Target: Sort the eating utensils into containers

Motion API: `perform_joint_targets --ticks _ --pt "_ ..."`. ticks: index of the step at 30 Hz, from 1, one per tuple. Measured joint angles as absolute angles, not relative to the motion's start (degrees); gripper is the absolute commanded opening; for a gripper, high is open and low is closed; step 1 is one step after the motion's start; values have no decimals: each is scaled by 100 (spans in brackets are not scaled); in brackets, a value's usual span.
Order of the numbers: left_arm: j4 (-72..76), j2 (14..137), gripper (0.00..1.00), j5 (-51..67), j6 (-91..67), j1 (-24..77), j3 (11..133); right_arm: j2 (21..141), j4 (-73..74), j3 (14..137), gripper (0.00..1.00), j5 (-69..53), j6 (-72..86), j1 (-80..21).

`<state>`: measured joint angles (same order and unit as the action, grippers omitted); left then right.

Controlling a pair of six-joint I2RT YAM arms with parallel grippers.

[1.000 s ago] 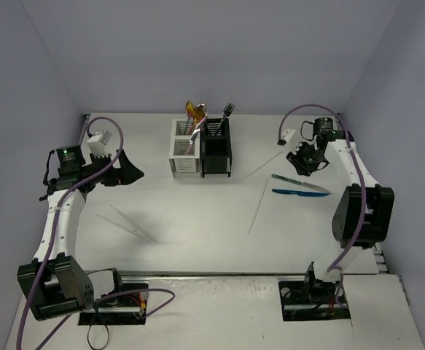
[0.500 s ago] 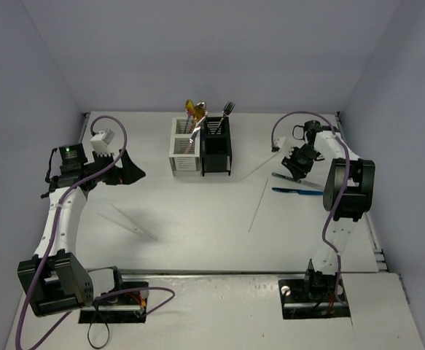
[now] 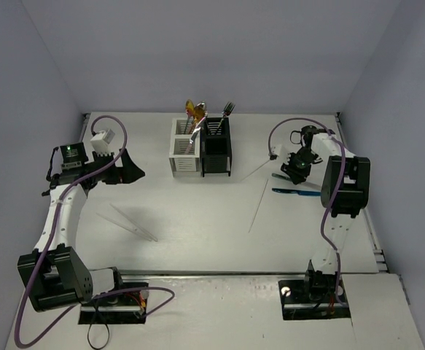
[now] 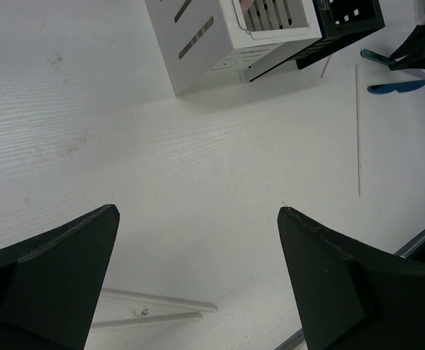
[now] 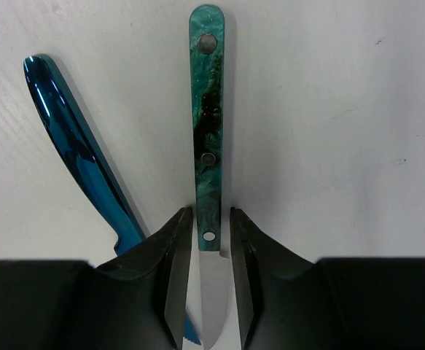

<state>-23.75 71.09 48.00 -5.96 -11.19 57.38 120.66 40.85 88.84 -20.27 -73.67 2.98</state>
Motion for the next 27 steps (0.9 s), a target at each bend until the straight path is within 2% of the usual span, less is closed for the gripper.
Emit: perform_joint_targets --ticks 5,16,23,27 --pt "-2374 7152 90 4708 -599 -1120 5822 12066 4071 8869 0 -1991 -7438 261" --pt "-2544 6948 90 4466 -444 -1120 6299 11771 4178 8796 0 -1957 -6959 254" --pt "-2724 6668 90 4504 424 -1117 7005 10703 4459 9770 0 -2324 -5843 233" --pt "-2860 6512 90 4492 1603 -851 7220 9907 4474 10060 0 -2853 -4848 84"
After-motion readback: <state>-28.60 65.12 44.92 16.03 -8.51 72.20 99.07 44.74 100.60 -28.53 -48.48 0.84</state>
